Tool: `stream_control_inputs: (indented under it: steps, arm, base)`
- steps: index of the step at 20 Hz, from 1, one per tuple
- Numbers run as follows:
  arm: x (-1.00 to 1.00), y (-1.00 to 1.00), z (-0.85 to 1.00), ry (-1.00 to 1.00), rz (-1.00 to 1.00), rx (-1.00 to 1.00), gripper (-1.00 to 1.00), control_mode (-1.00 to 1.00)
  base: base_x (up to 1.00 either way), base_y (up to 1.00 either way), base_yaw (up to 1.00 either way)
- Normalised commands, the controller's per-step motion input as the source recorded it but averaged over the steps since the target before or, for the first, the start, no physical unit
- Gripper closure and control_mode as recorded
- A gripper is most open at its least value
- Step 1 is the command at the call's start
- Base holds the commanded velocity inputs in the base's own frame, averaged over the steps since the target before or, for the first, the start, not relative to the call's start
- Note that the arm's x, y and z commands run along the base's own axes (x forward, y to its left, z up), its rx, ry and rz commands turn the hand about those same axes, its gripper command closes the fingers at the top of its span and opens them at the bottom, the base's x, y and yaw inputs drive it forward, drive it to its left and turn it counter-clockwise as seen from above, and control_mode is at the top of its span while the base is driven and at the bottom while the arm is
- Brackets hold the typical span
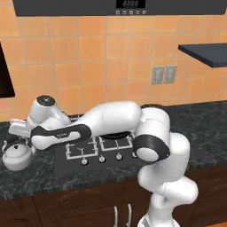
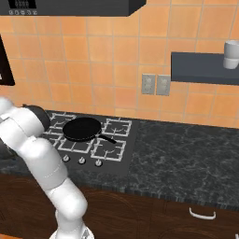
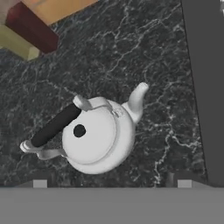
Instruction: Pick the kettle from the counter and place it on a stove burner. Then turn the burner on.
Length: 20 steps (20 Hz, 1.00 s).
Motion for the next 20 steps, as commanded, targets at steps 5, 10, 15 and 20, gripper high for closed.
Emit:
stream_control_inputs:
  steps: [5,10,15,20]
  arm:
    - [0.41,0.44,0.18,0.01,-0.04,-0.03,-1.0,-1.0]
    - [0.22,0.4,0.59,0.1,0.0,-0.11,-1.0,-1.0]
    - [0.04,0.15,-0.16,0.0,0.0,0.0,-1.0,-1.0]
    - [0.28,0.43,-0.34,0.0,-0.03,0.0,-1.0,-1.0]
  base:
    - [0.0,0.0,0.0]
    - [0.0,0.0,0.0]
    - [0.0,0.0,0.0]
    - [0.0,0.0,0.0]
